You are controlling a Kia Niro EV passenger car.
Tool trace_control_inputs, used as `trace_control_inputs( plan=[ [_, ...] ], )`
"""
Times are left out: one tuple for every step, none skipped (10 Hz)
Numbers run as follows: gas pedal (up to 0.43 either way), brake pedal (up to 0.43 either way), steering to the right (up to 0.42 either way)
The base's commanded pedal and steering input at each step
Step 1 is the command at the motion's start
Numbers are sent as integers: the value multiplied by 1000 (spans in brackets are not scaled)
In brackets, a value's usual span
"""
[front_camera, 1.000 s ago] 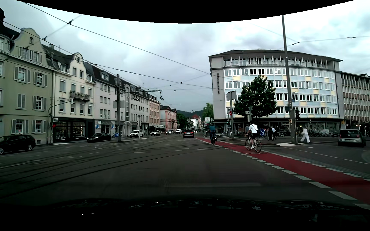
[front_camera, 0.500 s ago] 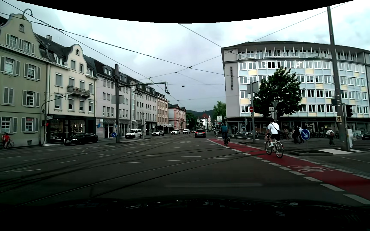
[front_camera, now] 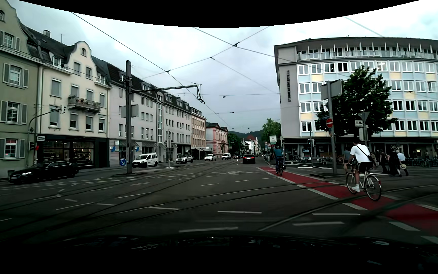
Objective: Follow the waypoints while adhering to traffic rules and regulations
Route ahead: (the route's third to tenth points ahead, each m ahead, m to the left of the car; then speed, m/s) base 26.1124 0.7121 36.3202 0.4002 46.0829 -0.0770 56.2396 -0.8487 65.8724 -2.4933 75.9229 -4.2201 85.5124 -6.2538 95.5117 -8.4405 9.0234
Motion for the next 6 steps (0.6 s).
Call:
trace_control_inputs(
  plan=[
    [98, 0, -15],
    [110, 0, -8],
    [110, 0, -1],
    [110, 0, 2],
    [130, 0, 8],
    [130, 0, 11]
  ],
)
